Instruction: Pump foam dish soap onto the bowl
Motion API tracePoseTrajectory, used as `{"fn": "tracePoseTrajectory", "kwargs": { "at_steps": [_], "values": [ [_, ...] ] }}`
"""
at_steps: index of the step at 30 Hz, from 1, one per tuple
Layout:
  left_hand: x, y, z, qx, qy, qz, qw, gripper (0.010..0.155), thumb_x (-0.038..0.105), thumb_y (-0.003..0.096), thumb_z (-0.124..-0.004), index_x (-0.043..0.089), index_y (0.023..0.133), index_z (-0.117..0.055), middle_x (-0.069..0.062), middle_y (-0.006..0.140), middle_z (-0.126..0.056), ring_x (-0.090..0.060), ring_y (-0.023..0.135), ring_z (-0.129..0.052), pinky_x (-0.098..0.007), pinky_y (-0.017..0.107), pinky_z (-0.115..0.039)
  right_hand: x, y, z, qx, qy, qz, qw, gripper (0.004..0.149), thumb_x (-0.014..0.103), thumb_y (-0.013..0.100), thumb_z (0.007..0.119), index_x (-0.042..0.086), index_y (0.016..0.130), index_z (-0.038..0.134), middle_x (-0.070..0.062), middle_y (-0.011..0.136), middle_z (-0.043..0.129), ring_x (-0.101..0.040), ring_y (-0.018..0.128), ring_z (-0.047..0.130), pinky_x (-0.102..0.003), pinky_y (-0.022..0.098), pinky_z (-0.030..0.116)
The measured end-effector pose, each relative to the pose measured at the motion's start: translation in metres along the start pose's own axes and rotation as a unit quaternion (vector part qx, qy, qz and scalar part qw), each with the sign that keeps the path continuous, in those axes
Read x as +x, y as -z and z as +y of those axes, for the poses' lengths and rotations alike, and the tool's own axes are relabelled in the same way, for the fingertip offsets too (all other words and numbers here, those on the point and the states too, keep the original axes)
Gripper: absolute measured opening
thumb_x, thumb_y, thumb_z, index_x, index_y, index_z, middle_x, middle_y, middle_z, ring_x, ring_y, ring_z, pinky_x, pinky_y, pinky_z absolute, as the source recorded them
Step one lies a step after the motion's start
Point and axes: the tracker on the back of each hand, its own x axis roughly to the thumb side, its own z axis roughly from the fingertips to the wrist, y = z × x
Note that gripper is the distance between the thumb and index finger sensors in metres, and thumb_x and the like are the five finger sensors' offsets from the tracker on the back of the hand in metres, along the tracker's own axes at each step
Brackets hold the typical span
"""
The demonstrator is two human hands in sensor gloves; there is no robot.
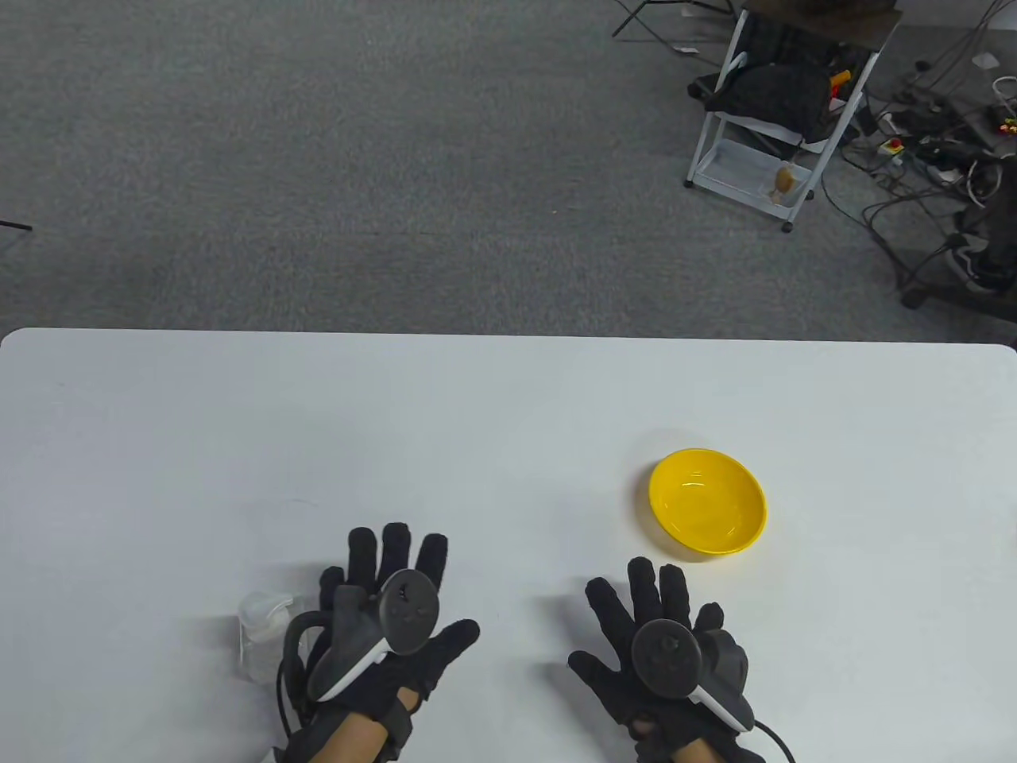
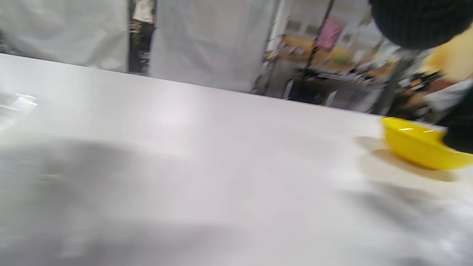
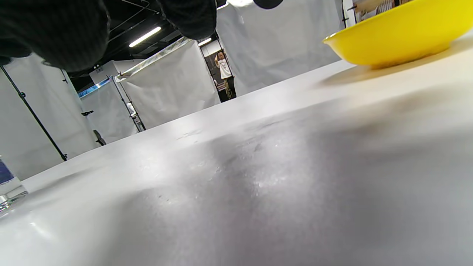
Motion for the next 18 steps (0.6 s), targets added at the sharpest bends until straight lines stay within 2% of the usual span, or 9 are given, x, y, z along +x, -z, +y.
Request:
{"fn": "tracePoseTrajectory", "kwargs": {
  "at_steps": [3, 6, 9, 13, 16, 18],
  "values": [
    [-0.033, -0.009, 0.019, 0.006, -0.007, 0.039, 0.999, 0.1, 0.074, 0.0321, -0.076, 0.044, 0.105, -0.015, 0.001, 0.118, -0.005, -0.037, 0.11, 0.001, -0.069, 0.076, -0.021, -0.002, 0.002, 0.002, 0.009, 0.004, 0.0, 1.0, 0.082, 0.069, 0.039, 0.071, 0.037, 0.108, 0.04, -0.018, 0.114, 0.013, -0.055, 0.098, 0.007, -0.087, 0.049, 0.018],
    [-0.068, -0.016, 0.031, -0.006, -0.06, 0.077, 0.995, 0.099, 0.069, 0.0334, -0.081, 0.041, 0.106, -0.021, 0.001, 0.118, -0.007, -0.038, 0.111, -0.002, -0.069, 0.076, -0.022, -0.003, 0.002, 0.004, 0.018, 0.008, 0.0, 1.0, 0.082, 0.069, 0.039, 0.071, 0.036, 0.108, 0.039, -0.018, 0.113, 0.012, -0.054, 0.098, 0.007, -0.087, 0.049, 0.019],
    [-0.099, -0.019, 0.032, -0.051, -0.13, 0.1, 0.985, 0.094, 0.059, 0.0366, -0.084, 0.038, 0.107, -0.026, -0.003, 0.118, -0.012, -0.038, 0.11, -0.012, -0.063, 0.077, -0.029, -0.003, 0.002, 0.005, 0.026, 0.014, -0.001, 1.0, 0.083, 0.068, 0.039, 0.074, 0.036, 0.108, 0.04, -0.018, 0.113, 0.012, -0.054, 0.097, 0.008, -0.087, 0.049, 0.02],
    [-0.125, -0.018, 0.025, -0.057, -0.144, 0.134, 0.979, 0.088, 0.045, 0.0392, -0.088, 0.037, 0.107, -0.032, -0.007, 0.117, -0.02, -0.04, 0.107, -0.026, -0.058, 0.075, -0.039, -0.002, 0.003, 0.008, 0.033, 0.014, 0.004, 0.999, 0.083, 0.064, 0.039, 0.078, 0.034, 0.107, 0.041, -0.02, 0.112, 0.013, -0.055, 0.097, 0.009, -0.088, 0.049, 0.025],
    [-0.134, -0.013, 0.017, -0.068, -0.145, 0.139, 0.977, 0.08, 0.038, 0.0406, -0.088, 0.036, 0.106, -0.042, -0.009, 0.116, -0.035, -0.04, 0.104, -0.043, -0.055, 0.072, -0.05, -0.002, 0.003, 0.007, 0.031, 0.018, 0.008, 0.999, 0.082, 0.063, 0.04, 0.079, 0.033, 0.107, 0.042, -0.02, 0.112, 0.013, -0.055, 0.097, 0.009, -0.088, 0.049, 0.026],
    [-0.135, -0.01, 0.014, -0.055, -0.143, 0.141, 0.978, 0.073, 0.032, 0.0421, -0.085, 0.036, 0.105, -0.048, -0.012, 0.11, -0.058, -0.041, 0.096, -0.063, -0.057, 0.069, -0.057, -0.003, 0.003, 0.007, 0.029, 0.019, 0.01, 0.999, 0.082, 0.062, 0.04, 0.079, 0.033, 0.107, 0.043, -0.021, 0.112, 0.014, -0.055, 0.097, 0.009, -0.088, 0.049, 0.026]
  ]
}}
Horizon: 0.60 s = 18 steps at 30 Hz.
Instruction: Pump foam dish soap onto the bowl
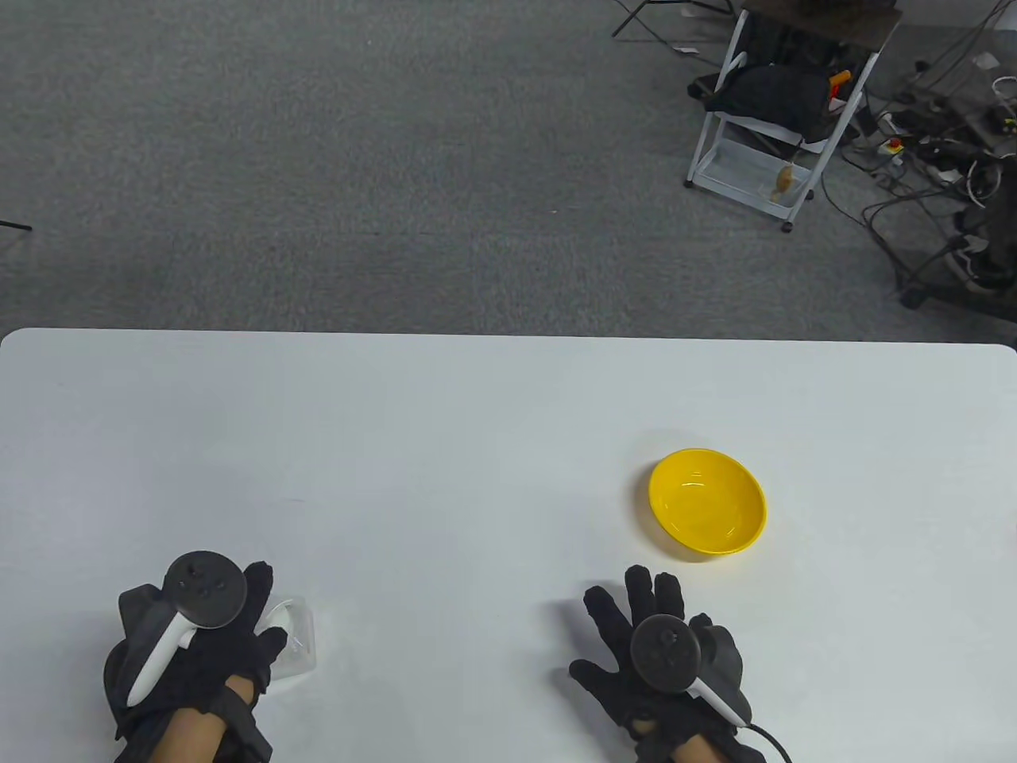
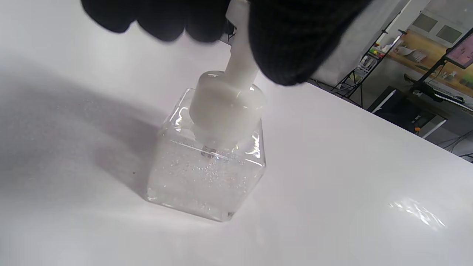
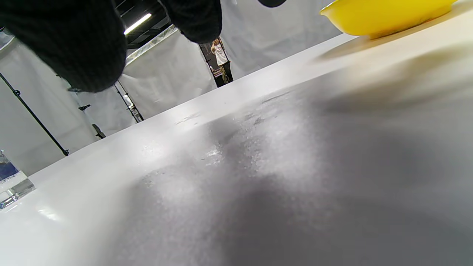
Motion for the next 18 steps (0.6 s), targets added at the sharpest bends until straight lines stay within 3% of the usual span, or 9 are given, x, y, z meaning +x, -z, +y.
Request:
{"fn": "tracePoseTrajectory", "kwargs": {
  "at_steps": [2, 10, 13, 18],
  "values": [
    [0.002, 0.001, -0.001, 0.005, 0.001, -0.007, 1.0, 0.071, 0.03, 0.041, -0.085, 0.034, 0.103, -0.051, -0.012, 0.103, -0.069, -0.039, 0.087, -0.077, -0.058, 0.067, -0.062, -0.001, 0.0, 0.0, -0.002, 0.004, 0.002, 1.0, 0.081, 0.062, 0.04, 0.078, 0.033, 0.107, 0.043, -0.021, 0.112, 0.014, -0.055, 0.096, 0.01, -0.088, 0.05, 0.026],
    [0.009, 0.004, -0.001, 0.025, 0.013, -0.017, 0.999, 0.069, 0.029, 0.04, -0.086, 0.032, 0.102, -0.055, -0.012, 0.099, -0.074, -0.038, 0.084, -0.08, -0.058, 0.067, -0.063, -0.004, 0.001, -0.002, -0.004, 0.01, 0.008, 1.0, 0.081, 0.062, 0.04, 0.078, 0.032, 0.107, 0.044, -0.021, 0.111, 0.014, -0.055, 0.097, 0.01, -0.088, 0.05, 0.026],
    [0.02, 0.003, 0.0, 0.089, -0.016, -0.04, 0.995, 0.068, 0.029, 0.0381, -0.087, 0.03, 0.1, -0.06, -0.014, 0.094, -0.078, -0.039, 0.079, -0.082, -0.057, 0.065, -0.066, -0.005, 0.001, -0.004, -0.007, 0.013, 0.008, 1.0, 0.08, 0.062, 0.04, 0.078, 0.032, 0.107, 0.044, -0.022, 0.111, 0.014, -0.055, 0.097, 0.01, -0.088, 0.05, 0.025],
    [0.075, 0.004, 0.007, 0.107, -0.033, -0.088, 0.99, 0.068, 0.029, 0.0387, -0.086, 0.032, 0.1, -0.059, -0.014, 0.094, -0.077, -0.038, 0.079, -0.081, -0.056, 0.065, -0.066, -0.009, 0.002, -0.005, -0.005, 0.018, 0.014, 1.0, 0.08, 0.062, 0.04, 0.077, 0.032, 0.107, 0.044, -0.022, 0.111, 0.014, -0.055, 0.097, 0.01, -0.087, 0.05, 0.025]
  ]
}}
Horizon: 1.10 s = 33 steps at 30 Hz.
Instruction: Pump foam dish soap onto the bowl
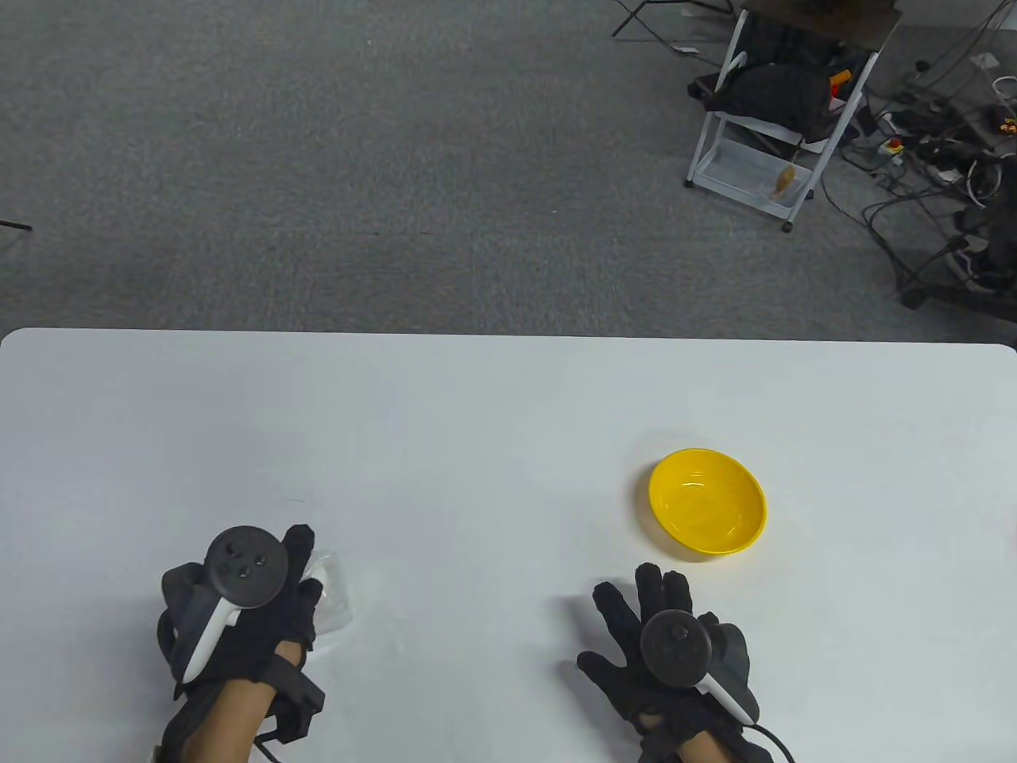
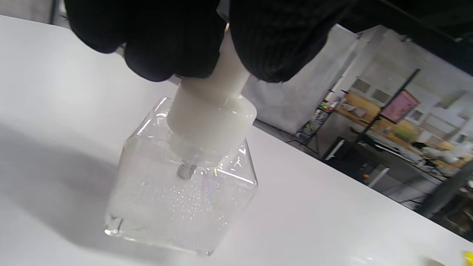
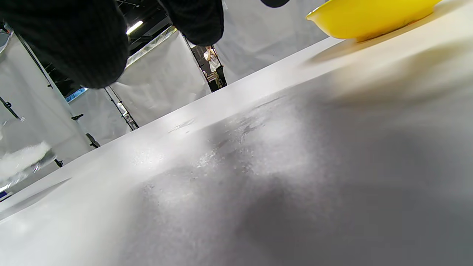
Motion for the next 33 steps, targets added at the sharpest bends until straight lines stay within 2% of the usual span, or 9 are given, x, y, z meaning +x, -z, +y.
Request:
{"fn": "tracePoseTrajectory", "kwargs": {
  "at_steps": [2, 7, 12, 21, 33],
  "values": [
    [0.03, 0.002, -0.004, 0.016, 0.005, -0.029, 0.999, 0.067, 0.03, 0.0384, -0.086, 0.031, 0.1, -0.06, -0.014, 0.093, -0.078, -0.038, 0.078, -0.082, -0.056, 0.064, -0.067, -0.001, 0.0, -0.001, -0.002, 0.002, 0.0, 1.0, 0.08, 0.062, 0.04, 0.077, 0.032, 0.107, 0.045, -0.022, 0.111, 0.014, -0.055, 0.097, 0.01, -0.087, 0.05, 0.025],
    [0.099, 0.015, -0.027, 0.006, 0.026, -0.084, 0.996, 0.067, 0.032, 0.0387, -0.084, 0.032, 0.1, -0.059, -0.014, 0.093, -0.079, -0.038, 0.078, -0.083, -0.056, 0.064, -0.069, -0.004, -0.001, -0.004, -0.006, 0.008, 0.003, 1.0, 0.08, 0.062, 0.04, 0.077, 0.032, 0.107, 0.045, -0.022, 0.111, 0.014, -0.055, 0.097, 0.01, -0.087, 0.05, 0.025],
    [0.138, 0.039, -0.056, -0.006, 0.04, -0.105, 0.994, 0.067, 0.033, 0.0372, -0.086, 0.031, 0.099, -0.061, -0.013, 0.09, -0.083, -0.036, 0.075, -0.088, -0.055, 0.062, -0.073, -0.005, -0.003, -0.007, -0.009, 0.015, 0.002, 1.0, 0.08, 0.062, 0.04, 0.077, 0.032, 0.107, 0.045, -0.022, 0.111, 0.014, -0.055, 0.097, 0.01, -0.087, 0.05, 0.024],
    [0.155, 0.064, -0.095, -0.034, 0.045, -0.104, 0.993, 0.067, 0.033, 0.0371, -0.086, 0.03, 0.099, -0.061, -0.013, 0.09, -0.083, -0.036, 0.075, -0.088, -0.055, 0.061, -0.073, -0.008, -0.003, -0.01, -0.014, 0.027, 0.002, 1.0, 0.08, 0.061, 0.04, 0.078, 0.032, 0.107, 0.045, -0.022, 0.111, 0.014, -0.055, 0.097, 0.01, -0.087, 0.05, 0.024],
    [0.16, 0.064, -0.105, -0.029, 0.071, -0.104, 0.992, 0.067, 0.033, 0.0374, -0.086, 0.031, 0.099, -0.06, -0.013, 0.091, -0.082, -0.036, 0.077, -0.087, -0.055, 0.061, -0.073, -0.008, -0.004, -0.009, -0.014, 0.029, 0.001, 0.999, 0.079, 0.061, 0.041, 0.077, 0.031, 0.107, 0.045, -0.023, 0.111, 0.014, -0.055, 0.097, 0.01, -0.087, 0.05, 0.024]
  ]
}}
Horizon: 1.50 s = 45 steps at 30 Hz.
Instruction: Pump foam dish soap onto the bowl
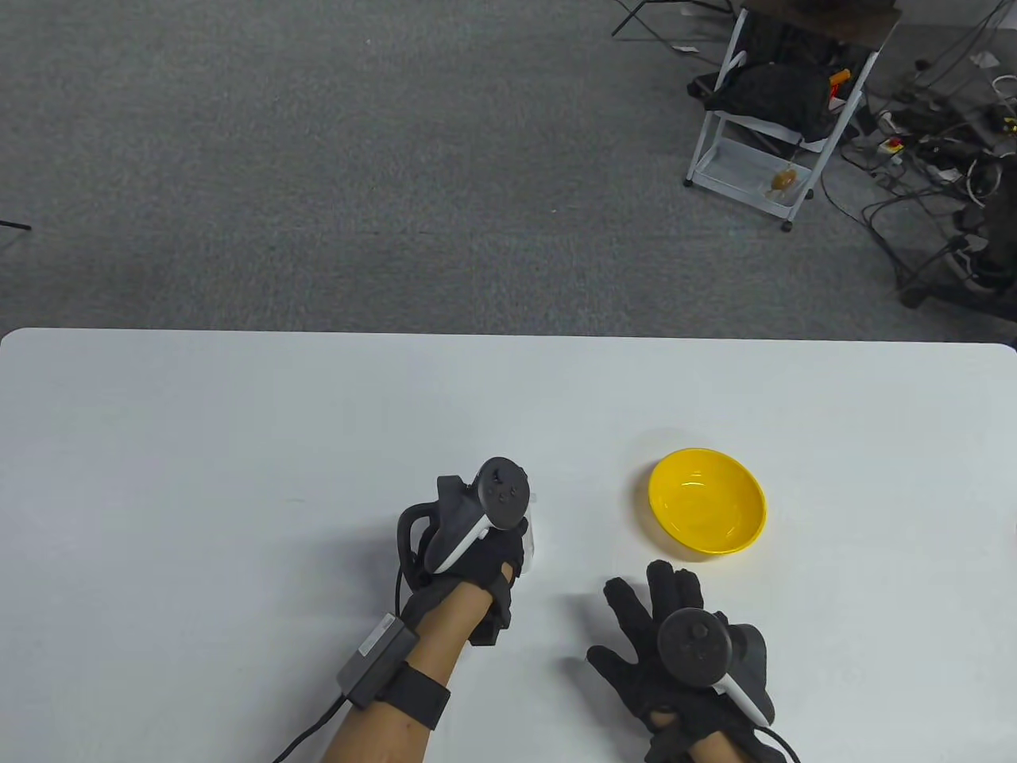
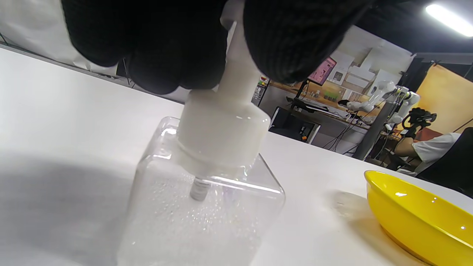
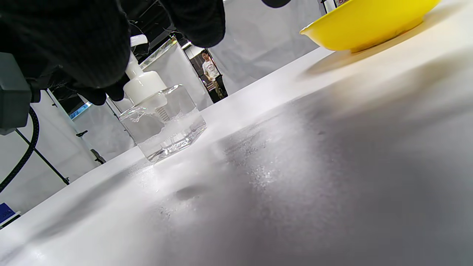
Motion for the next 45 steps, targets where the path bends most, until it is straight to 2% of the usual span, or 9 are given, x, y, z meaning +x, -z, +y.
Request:
{"fn": "tracePoseTrajectory", "kwargs": {
  "at_steps": [7, 11, 16, 20, 22, 26, 37, 42, 45],
  "values": [
    [-0.001, -0.001, -0.002, -0.004, 0.002, 0.003, 1.0, 0.067, 0.034, 0.0382, -0.085, 0.033, 0.1, -0.058, -0.012, 0.093, -0.08, -0.036, 0.079, -0.085, -0.054, 0.062, -0.072, 0.001, -0.001, 0.001, 0.003, 0.0, -0.001, 1.0, 0.079, 0.061, 0.041, 0.077, 0.031, 0.107, 0.045, -0.023, 0.111, 0.014, -0.055, 0.097, 0.01, -0.087, 0.05, 0.024],
    [-0.006, -0.004, -0.003, -0.031, 0.02, 0.012, 0.999, 0.079, 0.035, 0.0395, -0.083, 0.044, 0.103, -0.036, -0.011, 0.104, -0.061, -0.038, 0.09, -0.07, -0.055, 0.066, -0.064, 0.001, -0.001, 0.001, 0.003, 0.001, -0.002, 1.0, 0.079, 0.061, 0.041, 0.077, 0.031, 0.107, 0.045, -0.023, 0.111, 0.014, -0.055, 0.097, 0.01, -0.087, 0.05, 0.024],
    [-0.026, -0.032, 0.01, 0.02, 0.024, 0.019, 0.999, 0.09, 0.046, 0.0375, -0.084, 0.039, 0.103, -0.023, -0.01, 0.112, -0.038, -0.04, 0.101, -0.051, -0.059, 0.071, -0.053, -0.002, 0.001, 0.001, 0.005, 0.003, 0.003, 1.0, 0.08, 0.061, 0.041, 0.076, 0.032, 0.107, 0.044, -0.023, 0.111, 0.014, -0.055, 0.097, 0.01, -0.087, 0.05, 0.024],
    [-0.047, -0.058, 0.009, 0.007, -0.018, 0.011, 1.0, 0.088, 0.062, 0.0373, -0.076, 0.035, 0.106, -0.028, -0.01, 0.114, -0.026, -0.042, 0.104, -0.047, -0.065, 0.071, -0.05, -0.003, 0.001, 0.0, -0.002, 0.007, 0.006, 1.0, 0.079, 0.062, 0.041, 0.076, 0.032, 0.107, 0.043, -0.024, 0.111, 0.014, -0.055, 0.097, 0.01, -0.087, 0.05, 0.024],
    [-0.057, -0.073, 0.003, -0.007, -0.038, 0.006, 0.999, 0.089, 0.067, 0.0365, -0.073, 0.036, 0.106, -0.028, -0.008, 0.115, -0.024, -0.043, 0.108, -0.04, -0.069, 0.072, -0.044, -0.003, 0.001, 0.0, -0.004, 0.008, 0.006, 1.0, 0.079, 0.062, 0.041, 0.075, 0.033, 0.107, 0.042, -0.024, 0.111, 0.014, -0.055, 0.097, 0.01, -0.087, 0.05, 0.024],
    [-0.08, -0.103, -0.02, 0.002, -0.039, 0.015, 0.999, 0.091, 0.075, 0.0343, -0.068, 0.041, 0.107, -0.024, -0.001, 0.117, -0.009, -0.039, 0.108, 0.0, -0.077, 0.068, -0.019, -0.003, 0.001, 0.001, -0.005, 0.008, 0.006, 1.0, 0.079, 0.062, 0.041, 0.074, 0.033, 0.107, 0.041, -0.024, 0.111, 0.014, -0.055, 0.097, 0.01, -0.087, 0.05, 0.024],
    [-0.108, -0.107, -0.064, -0.058, -0.028, 0.028, 0.998, 0.091, 0.078, 0.0341, -0.062, 0.043, 0.107, -0.021, 0.001, 0.117, -0.005, -0.039, 0.107, 0.003, -0.078, 0.067, -0.016, 0.001, 0.003, 0.009, 0.004, -0.004, 0.006, 1.0, 0.08, 0.064, 0.041, 0.073, 0.034, 0.107, 0.04, -0.023, 0.111, 0.014, -0.053, 0.098, 0.011, -0.086, 0.051, 0.022],
    [-0.11, -0.109, -0.066, -0.06, -0.033, 0.015, 0.998, 0.091, 0.077, 0.0341, -0.062, 0.042, 0.107, -0.021, 0.001, 0.117, -0.005, -0.038, 0.108, 0.002, -0.077, 0.067, -0.016, -0.011, 0.007, -0.012, -0.039, 0.032, 0.024, 0.998, 0.079, 0.063, 0.041, 0.074, 0.035, 0.107, 0.041, -0.022, 0.112, 0.014, -0.052, 0.099, 0.012, -0.085, 0.056, 0.026],
    [-0.112, -0.111, -0.065, -0.058, -0.027, 0.01, 0.998, 0.091, 0.077, 0.0341, -0.062, 0.042, 0.107, -0.022, 0.0, 0.117, -0.006, -0.038, 0.108, 0.002, -0.077, 0.067, -0.016, -0.033, 0.012, -0.046, -0.12, 0.068, 0.106, 0.985, 0.08, 0.064, 0.041, 0.073, 0.033, 0.107, 0.041, -0.026, 0.111, 0.027, -0.058, 0.099, 0.031, -0.078, 0.059, 0.052]
  ]
}}
